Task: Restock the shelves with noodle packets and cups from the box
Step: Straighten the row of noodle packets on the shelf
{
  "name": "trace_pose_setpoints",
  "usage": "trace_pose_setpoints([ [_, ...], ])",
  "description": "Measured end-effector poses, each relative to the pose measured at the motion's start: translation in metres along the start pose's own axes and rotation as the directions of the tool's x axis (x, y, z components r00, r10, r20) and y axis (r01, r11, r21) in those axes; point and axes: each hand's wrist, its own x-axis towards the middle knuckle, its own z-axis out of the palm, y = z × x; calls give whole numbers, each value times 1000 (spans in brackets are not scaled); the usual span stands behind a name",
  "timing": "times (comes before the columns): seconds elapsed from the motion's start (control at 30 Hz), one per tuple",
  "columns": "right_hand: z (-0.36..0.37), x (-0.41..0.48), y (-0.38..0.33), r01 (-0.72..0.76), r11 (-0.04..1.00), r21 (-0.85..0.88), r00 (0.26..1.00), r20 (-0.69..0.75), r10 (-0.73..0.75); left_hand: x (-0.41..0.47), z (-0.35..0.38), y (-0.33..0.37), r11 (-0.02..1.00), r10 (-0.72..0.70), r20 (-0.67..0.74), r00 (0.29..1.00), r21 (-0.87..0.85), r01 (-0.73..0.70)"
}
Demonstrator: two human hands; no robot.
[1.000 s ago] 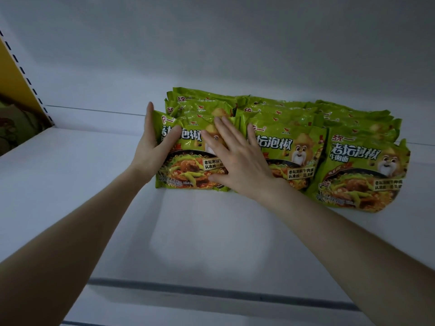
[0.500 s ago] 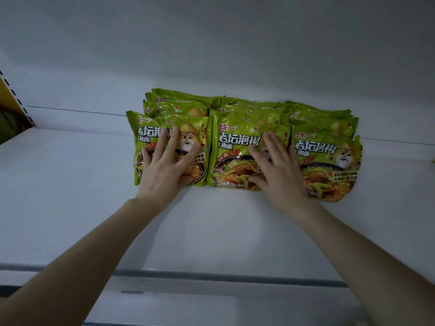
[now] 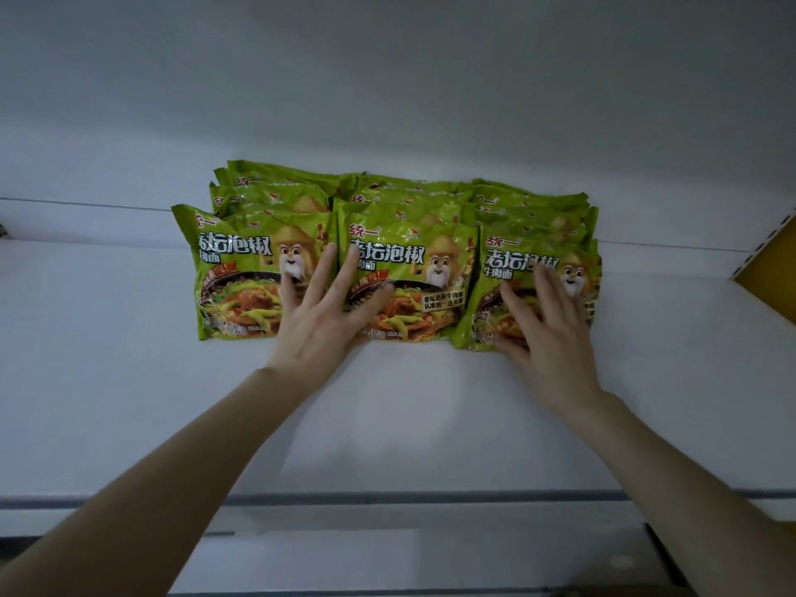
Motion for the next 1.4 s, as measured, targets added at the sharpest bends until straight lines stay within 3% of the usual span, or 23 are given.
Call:
trace_pose_setpoints([
  [0.37,11,6,10,35,999,12,999,41,-36,7,11,10,994,-69,58,996,90,64],
  [0.7,-9,8,7,9,998,56,986,167,-19,-3,-20,36,992,-79,118,990,-89,90],
  [0.87,-56,18,-4,-152,968,202,965,240,102,-12,-60,68,972,-2,174,985,-232,43],
  [1.03,-110,20,-15,-389,837,385,877,433,209,-15,-108,107,964,2,264,964,-258,68],
  [1.4,-217,-6,-11,-517,780,353,810,496,312,-4,-211,138,965,22,305,952,-254,59],
])
